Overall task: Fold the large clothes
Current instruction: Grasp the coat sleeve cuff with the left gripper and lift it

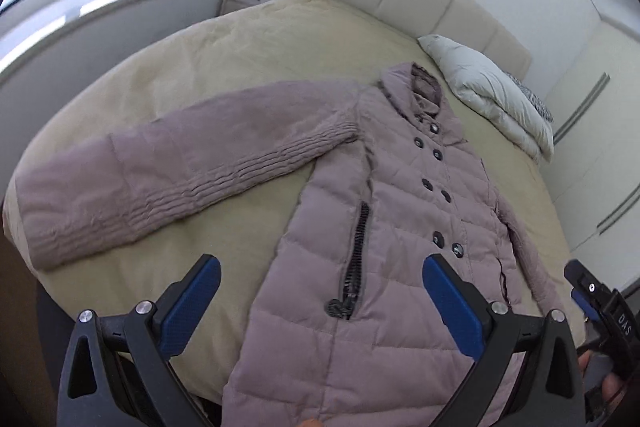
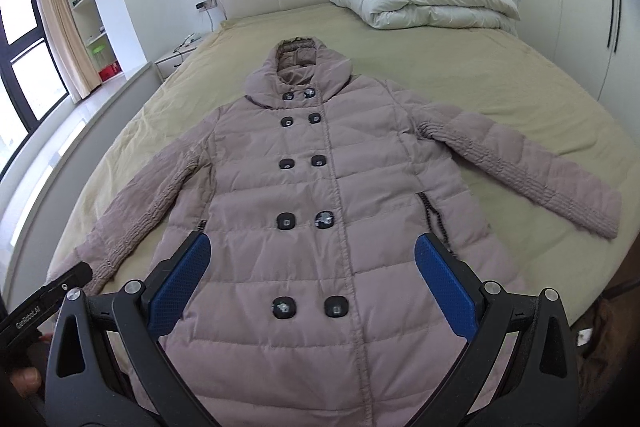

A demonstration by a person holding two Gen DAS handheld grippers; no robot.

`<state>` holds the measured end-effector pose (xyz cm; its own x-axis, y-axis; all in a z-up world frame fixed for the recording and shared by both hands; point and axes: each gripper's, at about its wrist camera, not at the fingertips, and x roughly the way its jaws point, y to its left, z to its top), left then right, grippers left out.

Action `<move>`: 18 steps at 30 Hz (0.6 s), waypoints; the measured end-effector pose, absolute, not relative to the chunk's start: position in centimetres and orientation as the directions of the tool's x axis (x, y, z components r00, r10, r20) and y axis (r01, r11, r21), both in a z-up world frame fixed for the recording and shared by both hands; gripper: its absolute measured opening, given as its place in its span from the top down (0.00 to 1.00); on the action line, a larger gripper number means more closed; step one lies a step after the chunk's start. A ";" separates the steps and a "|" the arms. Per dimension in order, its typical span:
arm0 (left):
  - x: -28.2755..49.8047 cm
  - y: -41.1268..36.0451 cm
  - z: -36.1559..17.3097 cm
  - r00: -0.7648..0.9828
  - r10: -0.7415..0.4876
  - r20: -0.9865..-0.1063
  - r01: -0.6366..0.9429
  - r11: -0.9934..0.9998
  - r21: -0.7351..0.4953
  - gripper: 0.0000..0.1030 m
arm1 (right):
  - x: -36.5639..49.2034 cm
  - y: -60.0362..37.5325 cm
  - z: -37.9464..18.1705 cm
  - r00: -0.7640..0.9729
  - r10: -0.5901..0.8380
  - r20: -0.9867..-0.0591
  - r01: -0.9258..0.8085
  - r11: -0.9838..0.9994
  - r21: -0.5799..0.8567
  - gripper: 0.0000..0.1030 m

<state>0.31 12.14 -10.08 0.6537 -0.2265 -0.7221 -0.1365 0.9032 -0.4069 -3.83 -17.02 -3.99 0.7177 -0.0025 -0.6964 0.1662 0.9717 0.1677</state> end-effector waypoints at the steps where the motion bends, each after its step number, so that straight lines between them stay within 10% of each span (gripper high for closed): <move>1: 0.0 13.6 -10.7 0.669 -0.206 -0.714 -0.177 0.889 -0.423 0.00 | -3.7 -16.7 -4.3 0.721 0.028 -0.692 0.147 0.970 0.192 0.00; 10: -2.8 26.5 -17.9 0.731 -0.278 -0.623 -0.482 0.436 -0.760 0.04 | -2.4 -14.2 -6.4 0.699 0.181 -0.692 0.036 0.957 0.287 0.00; 18: -2.2 28.7 -21.3 0.785 -0.224 -0.578 -0.533 0.233 -0.814 0.22 | -1.9 -14.4 -7.0 0.680 0.188 -0.709 0.040 0.956 0.292 0.00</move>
<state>-2.25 28.69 -21.34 0.7845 -0.2244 -0.5781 -0.5329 0.2329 -0.8135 -1.85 -14.40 -7.00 0.6798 0.1880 -0.7089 0.0403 0.9556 0.2920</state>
